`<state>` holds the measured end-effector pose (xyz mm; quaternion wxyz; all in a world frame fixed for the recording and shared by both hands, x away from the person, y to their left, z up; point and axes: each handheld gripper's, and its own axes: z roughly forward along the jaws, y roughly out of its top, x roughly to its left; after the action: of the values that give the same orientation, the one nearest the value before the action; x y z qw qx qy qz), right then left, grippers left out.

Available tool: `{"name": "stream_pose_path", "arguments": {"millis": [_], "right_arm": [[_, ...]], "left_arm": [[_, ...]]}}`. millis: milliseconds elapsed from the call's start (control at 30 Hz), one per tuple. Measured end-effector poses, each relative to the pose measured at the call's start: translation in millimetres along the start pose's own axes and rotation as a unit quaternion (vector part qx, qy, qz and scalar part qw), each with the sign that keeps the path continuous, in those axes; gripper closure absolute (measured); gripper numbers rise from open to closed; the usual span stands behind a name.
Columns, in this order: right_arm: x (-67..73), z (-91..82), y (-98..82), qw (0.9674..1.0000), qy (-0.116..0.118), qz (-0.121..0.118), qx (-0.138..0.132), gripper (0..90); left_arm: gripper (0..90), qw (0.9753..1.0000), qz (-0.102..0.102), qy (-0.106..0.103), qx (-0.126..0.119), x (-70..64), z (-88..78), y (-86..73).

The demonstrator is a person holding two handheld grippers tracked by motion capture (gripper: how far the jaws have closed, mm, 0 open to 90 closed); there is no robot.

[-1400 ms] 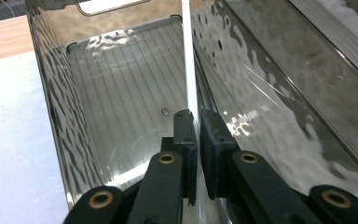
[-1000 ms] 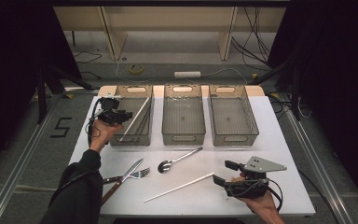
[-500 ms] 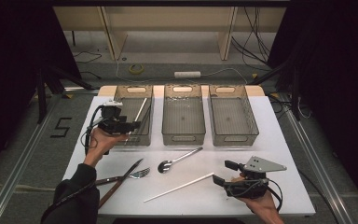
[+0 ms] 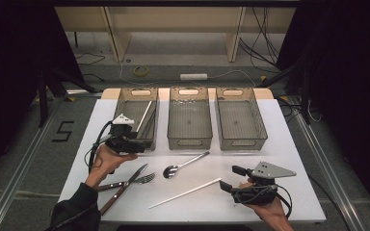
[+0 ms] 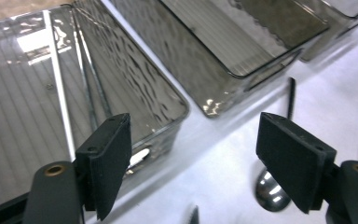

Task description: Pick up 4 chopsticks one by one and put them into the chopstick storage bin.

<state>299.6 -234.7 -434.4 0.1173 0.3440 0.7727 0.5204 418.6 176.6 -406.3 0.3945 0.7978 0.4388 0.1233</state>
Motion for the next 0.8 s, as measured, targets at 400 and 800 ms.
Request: {"name": "stream_pose_path", "arguments": {"millis": [400, 800], "right_arm": [[0.3, 0.3, 0.1, 1.0, 0.0, -0.001, 0.002, 27.0], [0.7, 0.5, 0.4, 1.0, 0.001, 0.0, 0.003, 27.0]], "left_arm": [[25.6, 0.9994, 0.028, -0.012, 0.017, -26.9, 1.4, -11.6], [25.7, 0.9946, 0.064, -0.051, 0.063, -67.7, 12.0, -22.6]]}}
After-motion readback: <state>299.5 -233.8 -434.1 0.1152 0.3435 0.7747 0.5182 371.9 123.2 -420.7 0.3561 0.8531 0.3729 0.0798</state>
